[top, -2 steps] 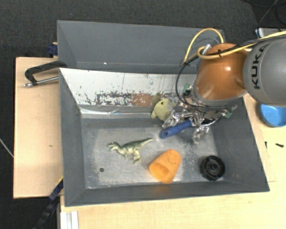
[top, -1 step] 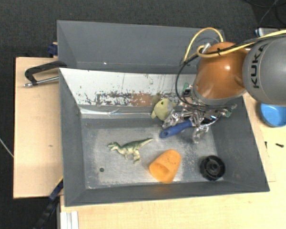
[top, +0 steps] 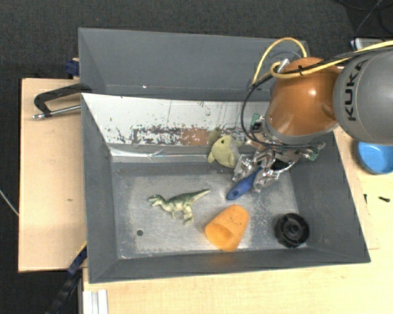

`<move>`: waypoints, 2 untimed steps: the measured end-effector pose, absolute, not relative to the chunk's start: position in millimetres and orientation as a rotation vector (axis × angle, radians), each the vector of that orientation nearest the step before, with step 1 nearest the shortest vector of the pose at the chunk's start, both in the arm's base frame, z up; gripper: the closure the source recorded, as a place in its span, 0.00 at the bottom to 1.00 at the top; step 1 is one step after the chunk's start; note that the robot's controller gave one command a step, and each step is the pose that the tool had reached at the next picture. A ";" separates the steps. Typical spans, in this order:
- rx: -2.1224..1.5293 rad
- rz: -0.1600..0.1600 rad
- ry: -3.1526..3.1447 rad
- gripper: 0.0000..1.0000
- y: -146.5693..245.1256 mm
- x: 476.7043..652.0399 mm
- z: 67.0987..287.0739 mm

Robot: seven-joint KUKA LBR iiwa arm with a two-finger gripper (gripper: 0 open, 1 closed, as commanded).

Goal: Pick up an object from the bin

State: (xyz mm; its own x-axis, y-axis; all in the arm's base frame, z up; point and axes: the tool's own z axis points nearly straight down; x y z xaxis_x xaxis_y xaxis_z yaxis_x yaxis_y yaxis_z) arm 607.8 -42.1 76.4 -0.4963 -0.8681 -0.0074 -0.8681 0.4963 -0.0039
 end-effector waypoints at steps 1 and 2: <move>-1.569 0.000 2.716 1.00 -41.5 608.8 91.0; -1.564 0.001 2.719 1.00 -40.8 609.7 98.2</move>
Offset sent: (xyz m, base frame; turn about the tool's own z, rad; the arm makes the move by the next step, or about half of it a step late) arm 0.0000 0.0000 0.0133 0.0000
